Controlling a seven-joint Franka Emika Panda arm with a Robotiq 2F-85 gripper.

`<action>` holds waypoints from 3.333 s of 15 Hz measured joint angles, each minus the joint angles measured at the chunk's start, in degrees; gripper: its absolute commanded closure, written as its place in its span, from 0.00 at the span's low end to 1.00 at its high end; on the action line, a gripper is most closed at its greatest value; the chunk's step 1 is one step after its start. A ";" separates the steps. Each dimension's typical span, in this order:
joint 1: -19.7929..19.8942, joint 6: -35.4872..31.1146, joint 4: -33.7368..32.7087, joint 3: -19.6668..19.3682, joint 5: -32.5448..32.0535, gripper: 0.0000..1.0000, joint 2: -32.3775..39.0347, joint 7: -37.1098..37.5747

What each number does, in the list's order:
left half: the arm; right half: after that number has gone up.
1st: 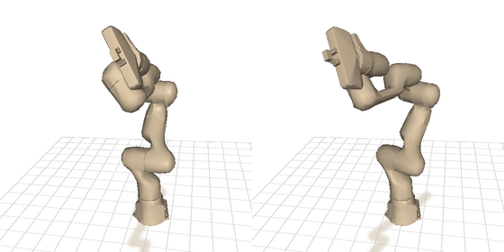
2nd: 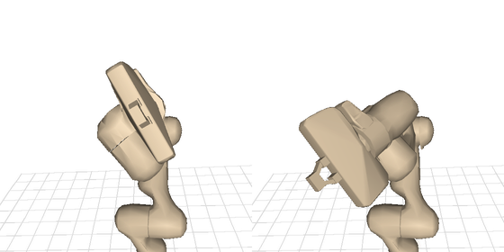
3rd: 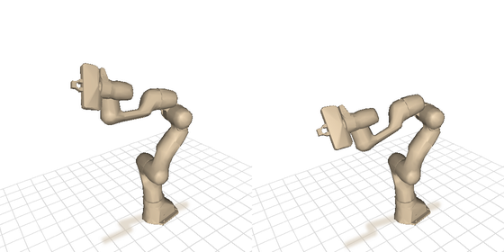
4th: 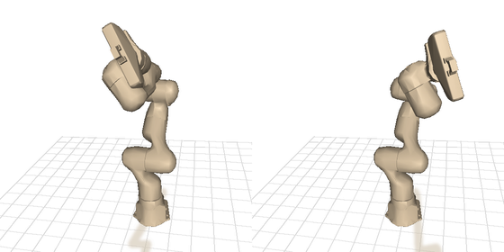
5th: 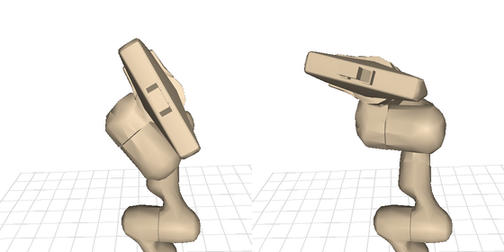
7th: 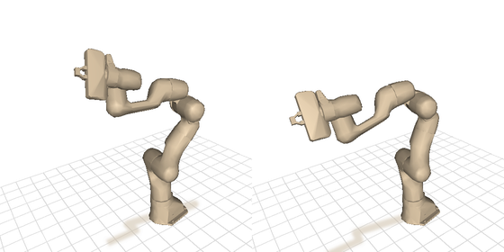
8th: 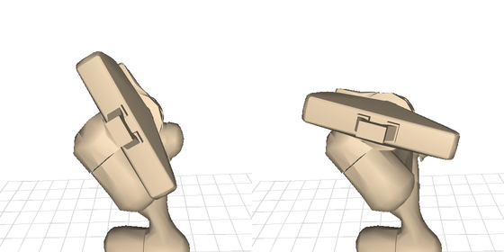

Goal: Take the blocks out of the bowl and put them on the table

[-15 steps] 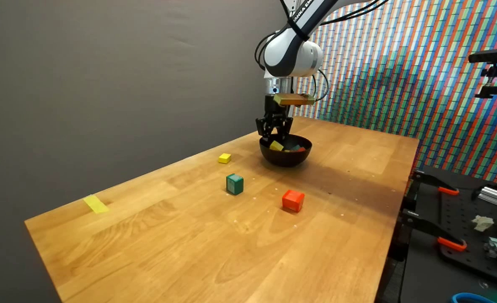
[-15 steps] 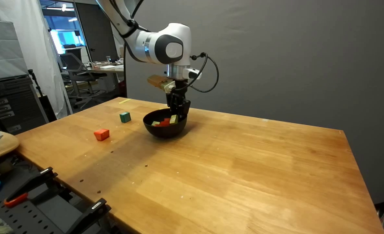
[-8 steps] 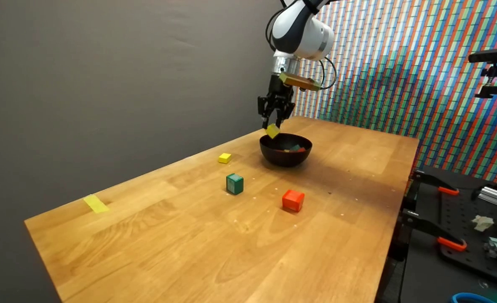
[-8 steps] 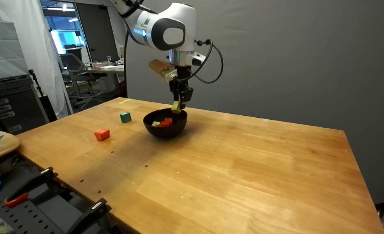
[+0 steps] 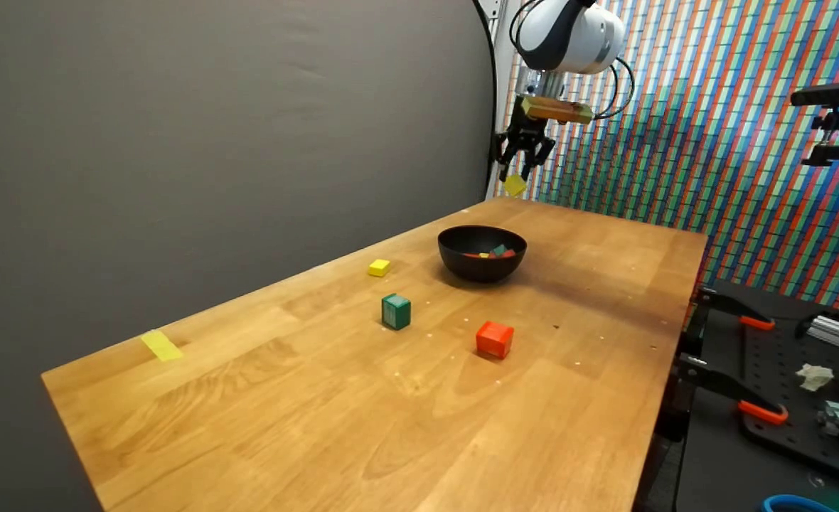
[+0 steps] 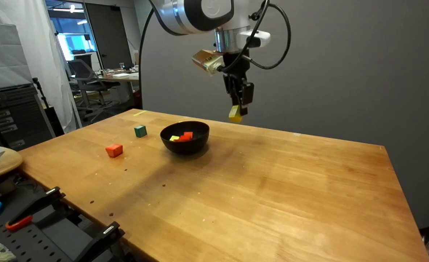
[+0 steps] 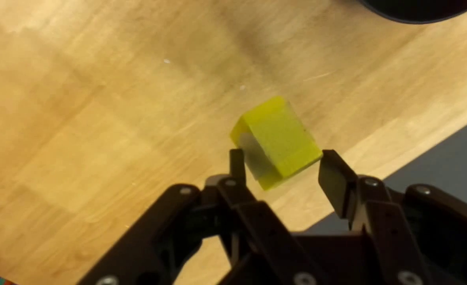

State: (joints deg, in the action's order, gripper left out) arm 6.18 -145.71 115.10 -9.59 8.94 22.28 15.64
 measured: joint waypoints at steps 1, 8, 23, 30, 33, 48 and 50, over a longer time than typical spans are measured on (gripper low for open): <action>-0.18 -0.02 0.79 -0.66 -1.33 0.74 0.46 1.68; -2.92 0.01 3.79 -1.16 -2.87 0.18 4.48 7.82; -9.92 7.68 3.57 6.13 -11.80 0.00 -2.44 -0.34; -5.72 13.36 -4.90 9.90 -11.18 0.00 8.97 -22.25; -3.49 16.25 -7.82 11.56 -10.99 0.01 11.24 -30.39; -6.19 18.95 -11.54 12.71 -15.68 0.02 14.13 -31.05; -6.69 18.60 -11.63 12.69 -15.74 0.03 14.95 -30.00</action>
State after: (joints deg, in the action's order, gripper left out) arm -0.50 -127.11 103.47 3.11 -6.80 37.22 -14.36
